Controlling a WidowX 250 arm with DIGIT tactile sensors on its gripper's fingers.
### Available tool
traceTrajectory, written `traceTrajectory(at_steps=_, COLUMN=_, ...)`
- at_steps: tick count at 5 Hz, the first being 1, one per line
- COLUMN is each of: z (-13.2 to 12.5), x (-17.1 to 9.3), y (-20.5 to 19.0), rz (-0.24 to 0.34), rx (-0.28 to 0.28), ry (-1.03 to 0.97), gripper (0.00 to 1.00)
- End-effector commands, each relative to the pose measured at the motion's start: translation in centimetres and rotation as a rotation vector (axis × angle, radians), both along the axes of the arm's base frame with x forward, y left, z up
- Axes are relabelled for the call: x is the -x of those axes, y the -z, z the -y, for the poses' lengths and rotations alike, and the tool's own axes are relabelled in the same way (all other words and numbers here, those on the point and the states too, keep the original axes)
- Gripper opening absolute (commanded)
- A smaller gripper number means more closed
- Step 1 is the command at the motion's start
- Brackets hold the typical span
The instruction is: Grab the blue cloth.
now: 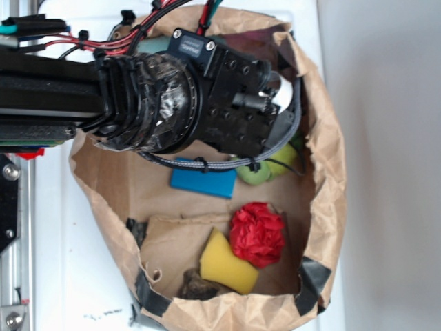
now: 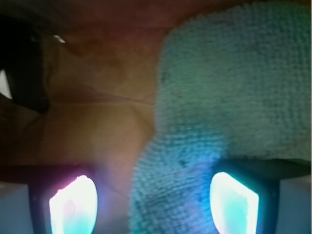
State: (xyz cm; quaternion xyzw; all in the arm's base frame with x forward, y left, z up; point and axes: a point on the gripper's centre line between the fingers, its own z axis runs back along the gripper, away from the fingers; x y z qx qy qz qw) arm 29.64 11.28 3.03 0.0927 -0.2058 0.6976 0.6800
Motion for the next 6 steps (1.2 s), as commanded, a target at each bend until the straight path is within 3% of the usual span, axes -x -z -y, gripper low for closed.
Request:
traceTrajectory(at_steps=1, z=-0.7, x=0.99, y=-2.02, rz=0.052, rx=-0.015, ry=0.03, gripper=1.0)
traceTrajectory(at_steps=2, z=-0.74, x=1.13, y=-1.9, rz=0.038, rx=0.014, ry=0.02, gripper=0.0)
traceTrajectory(at_steps=6, z=-0.9, x=1.28, y=-2.31, rz=0.057, rx=0.032, ry=0.018, gripper=0.0)
